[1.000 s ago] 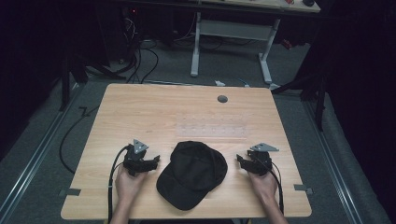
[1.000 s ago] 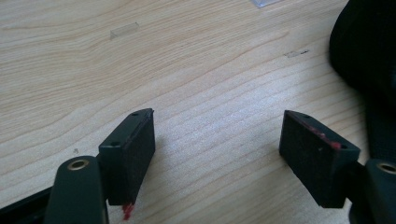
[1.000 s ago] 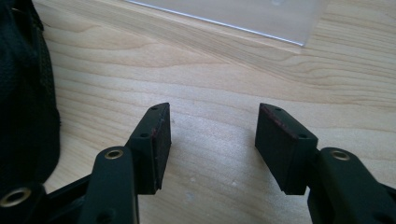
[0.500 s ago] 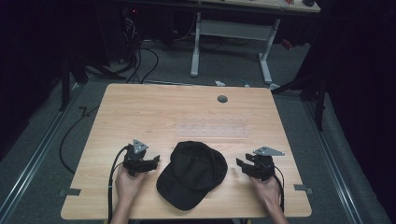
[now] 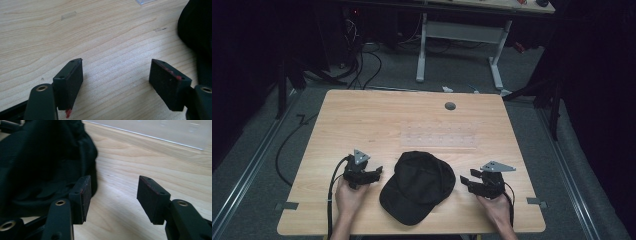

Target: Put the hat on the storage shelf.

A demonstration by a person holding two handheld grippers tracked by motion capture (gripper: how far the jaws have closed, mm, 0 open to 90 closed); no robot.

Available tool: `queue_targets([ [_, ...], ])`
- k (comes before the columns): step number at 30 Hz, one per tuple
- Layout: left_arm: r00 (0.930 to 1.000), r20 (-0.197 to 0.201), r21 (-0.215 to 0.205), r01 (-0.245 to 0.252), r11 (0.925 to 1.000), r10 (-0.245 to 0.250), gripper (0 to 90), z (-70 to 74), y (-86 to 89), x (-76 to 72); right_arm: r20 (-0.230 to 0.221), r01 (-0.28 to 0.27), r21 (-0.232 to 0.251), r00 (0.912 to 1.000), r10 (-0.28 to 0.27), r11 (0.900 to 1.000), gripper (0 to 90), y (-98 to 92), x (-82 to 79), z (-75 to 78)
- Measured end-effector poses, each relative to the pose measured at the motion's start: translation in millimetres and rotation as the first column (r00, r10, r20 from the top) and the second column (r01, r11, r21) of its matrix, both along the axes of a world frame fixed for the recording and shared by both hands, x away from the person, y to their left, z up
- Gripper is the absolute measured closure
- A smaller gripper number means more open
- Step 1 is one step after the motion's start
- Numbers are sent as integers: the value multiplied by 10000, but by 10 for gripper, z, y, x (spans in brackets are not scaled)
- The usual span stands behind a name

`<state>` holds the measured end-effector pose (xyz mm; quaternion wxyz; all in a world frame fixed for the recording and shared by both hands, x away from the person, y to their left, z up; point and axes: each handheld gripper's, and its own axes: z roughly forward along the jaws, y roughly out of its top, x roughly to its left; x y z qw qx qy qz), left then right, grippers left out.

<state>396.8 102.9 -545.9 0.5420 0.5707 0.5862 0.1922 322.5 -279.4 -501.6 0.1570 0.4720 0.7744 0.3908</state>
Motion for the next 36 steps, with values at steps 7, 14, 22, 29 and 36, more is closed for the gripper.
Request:
queue_targets([
  [7,10000,6,22,-16,10000,16,276,-1,-6,-1,147,-447,27,9989,446,9990,435,73,-48,58],
  [14,10000,12,36,-16,10000,16,275,-2,-7,-1,309,-757,17,9967,756,9971,408,127,-96,118],
  [22,10000,4,25,-13,10000,13,275,-1,-6,-2,536,-1159,267,9920,1144,9929,445,221,-148,206],
  [29,10000,9,29,-17,10000,17,275,-1,-5,-1,579,-1336,722,9899,1296,9884,476,314,-138,257],
  [36,10000,8,24,-16,10000,16,274,-1,-5,-1,552,-1397,695,9892,1360,9878,484,450,-75,280],
])
